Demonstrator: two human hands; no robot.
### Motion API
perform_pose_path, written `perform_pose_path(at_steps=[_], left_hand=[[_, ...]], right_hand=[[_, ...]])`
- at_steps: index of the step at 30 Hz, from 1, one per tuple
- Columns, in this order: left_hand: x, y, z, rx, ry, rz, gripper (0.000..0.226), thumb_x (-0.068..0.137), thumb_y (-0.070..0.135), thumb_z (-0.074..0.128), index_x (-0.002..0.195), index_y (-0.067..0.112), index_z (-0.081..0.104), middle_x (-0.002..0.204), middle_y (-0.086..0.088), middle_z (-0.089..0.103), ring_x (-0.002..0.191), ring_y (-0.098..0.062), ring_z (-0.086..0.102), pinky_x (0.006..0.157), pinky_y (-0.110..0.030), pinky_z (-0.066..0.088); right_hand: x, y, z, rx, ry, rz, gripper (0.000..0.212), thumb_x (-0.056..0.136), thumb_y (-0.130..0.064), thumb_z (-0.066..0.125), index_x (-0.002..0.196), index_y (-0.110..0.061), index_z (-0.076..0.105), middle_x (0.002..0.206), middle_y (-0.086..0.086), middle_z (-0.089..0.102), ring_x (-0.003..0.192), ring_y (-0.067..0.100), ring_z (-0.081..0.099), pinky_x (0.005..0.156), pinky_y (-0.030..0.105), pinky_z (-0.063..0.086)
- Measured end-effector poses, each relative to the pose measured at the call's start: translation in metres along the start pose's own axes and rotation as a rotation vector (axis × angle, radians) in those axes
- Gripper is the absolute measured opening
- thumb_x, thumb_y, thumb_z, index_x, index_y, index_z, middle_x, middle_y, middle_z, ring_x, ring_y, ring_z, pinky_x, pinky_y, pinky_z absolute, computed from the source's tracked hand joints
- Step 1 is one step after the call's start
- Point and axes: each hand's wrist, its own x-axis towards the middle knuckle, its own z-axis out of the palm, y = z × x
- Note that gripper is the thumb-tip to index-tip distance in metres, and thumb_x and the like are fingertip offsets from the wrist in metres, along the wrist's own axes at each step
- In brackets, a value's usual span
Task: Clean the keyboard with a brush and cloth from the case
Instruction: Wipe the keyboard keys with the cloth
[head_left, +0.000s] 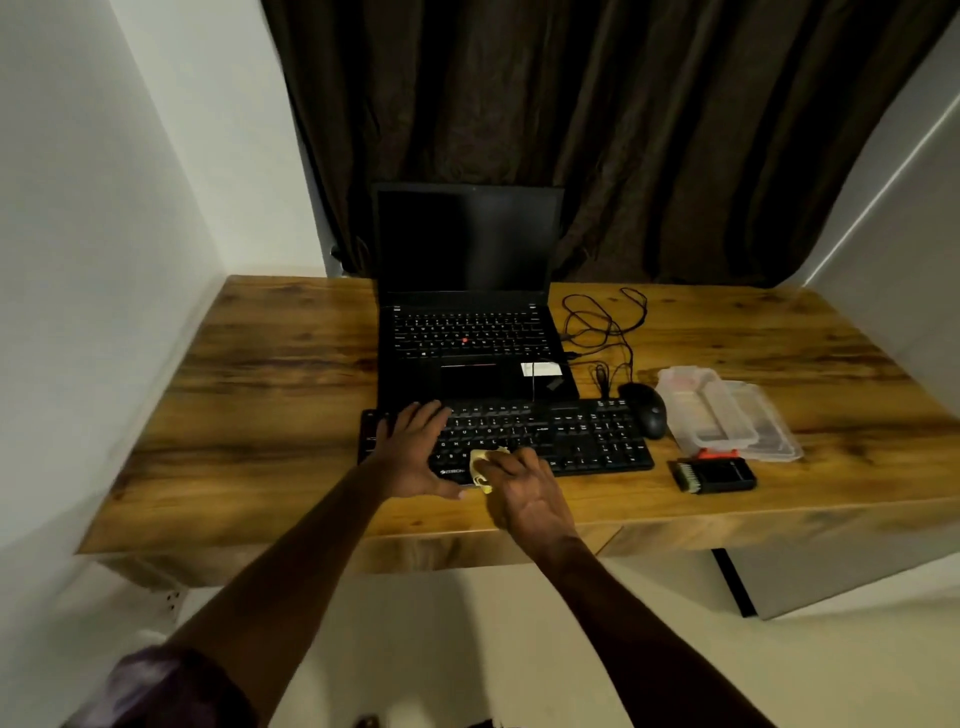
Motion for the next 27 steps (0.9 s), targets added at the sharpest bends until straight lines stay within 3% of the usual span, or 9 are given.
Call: perform_pose_path(at_steps=[4, 9, 12, 16, 20, 23, 27], left_hand=[[0.013, 0.032, 0.020, 0.057, 0.005, 0.021, 0.105, 0.080, 0.065, 0.067, 0.160, 0.022, 0.014, 0.167, 0.002, 0.002, 0.153, -0.023, -0.005, 0.120, -0.055, 0.000], [0.013, 0.038, 0.028, 0.086, 0.080, 0.004, 0.101, 0.079, 0.066, 0.068, 0.158, 0.027, 0.019, 0.166, 0.004, 0.010, 0.152, -0.022, 0.004, 0.120, -0.054, 0.003], [0.011, 0.041, 0.025, 0.053, 0.094, -0.008, 0.102, 0.076, 0.063, 0.072, 0.157, 0.028, 0.022, 0.165, 0.006, 0.014, 0.152, -0.021, 0.007, 0.120, -0.055, 0.003], [0.012, 0.046, 0.021, 0.044, 0.072, -0.044, 0.104, 0.074, 0.059, 0.076, 0.157, 0.027, 0.023, 0.164, 0.006, 0.015, 0.151, -0.021, 0.010, 0.120, -0.054, 0.003], [0.014, 0.048, 0.020, 0.031, 0.046, -0.072, 0.106, 0.072, 0.057, 0.079, 0.157, 0.027, 0.022, 0.165, 0.005, 0.014, 0.151, -0.022, 0.010, 0.122, -0.056, 0.004], [0.017, 0.052, 0.018, 0.041, 0.024, -0.091, 0.109, 0.071, 0.054, 0.081, 0.158, 0.028, 0.021, 0.165, 0.003, 0.014, 0.151, -0.024, 0.011, 0.121, -0.058, 0.006], [0.018, 0.058, 0.015, 0.058, 0.006, -0.110, 0.109, 0.072, 0.049, 0.083, 0.158, 0.030, 0.020, 0.164, 0.003, 0.014, 0.151, -0.026, 0.011, 0.119, -0.060, 0.007]], right_hand=[[-0.008, 0.019, 0.001, -0.013, 0.069, 0.010, 0.048, 0.084, -0.011, 0.064, 0.129, -0.026, 0.058, 0.134, -0.001, 0.059, 0.112, 0.026, 0.050, 0.090, 0.040, 0.045], [-0.016, 0.044, -0.001, -0.050, 0.043, 0.015, 0.045, 0.091, -0.015, 0.057, 0.135, -0.026, 0.051, 0.144, 0.001, 0.048, 0.125, 0.028, 0.040, 0.100, 0.040, 0.035], [-0.027, 0.064, -0.004, -0.059, 0.032, 0.062, 0.049, 0.089, -0.016, 0.063, 0.135, -0.027, 0.051, 0.144, 0.003, 0.048, 0.128, 0.029, 0.040, 0.104, 0.042, 0.034], [-0.044, 0.095, 0.001, -0.131, 0.040, 0.197, 0.062, 0.071, -0.017, 0.080, 0.127, -0.029, 0.058, 0.131, 0.004, 0.058, 0.112, 0.029, 0.050, 0.092, 0.043, 0.043], [-0.053, 0.107, -0.002, -0.080, 0.187, 0.345, 0.047, 0.070, -0.009, 0.080, 0.113, -0.024, 0.069, 0.112, 0.005, 0.067, 0.099, 0.030, 0.054, 0.079, 0.042, 0.047], [-0.052, 0.105, 0.001, -0.023, 0.189, 0.371, 0.046, 0.079, -0.011, 0.072, 0.123, -0.023, 0.063, 0.122, 0.006, 0.063, 0.107, 0.030, 0.051, 0.087, 0.041, 0.046], [-0.038, 0.084, 0.003, -0.040, 0.053, 0.144, 0.059, 0.085, -0.022, 0.070, 0.139, -0.024, 0.047, 0.140, 0.007, 0.051, 0.121, 0.028, 0.043, 0.101, 0.040, 0.038]])
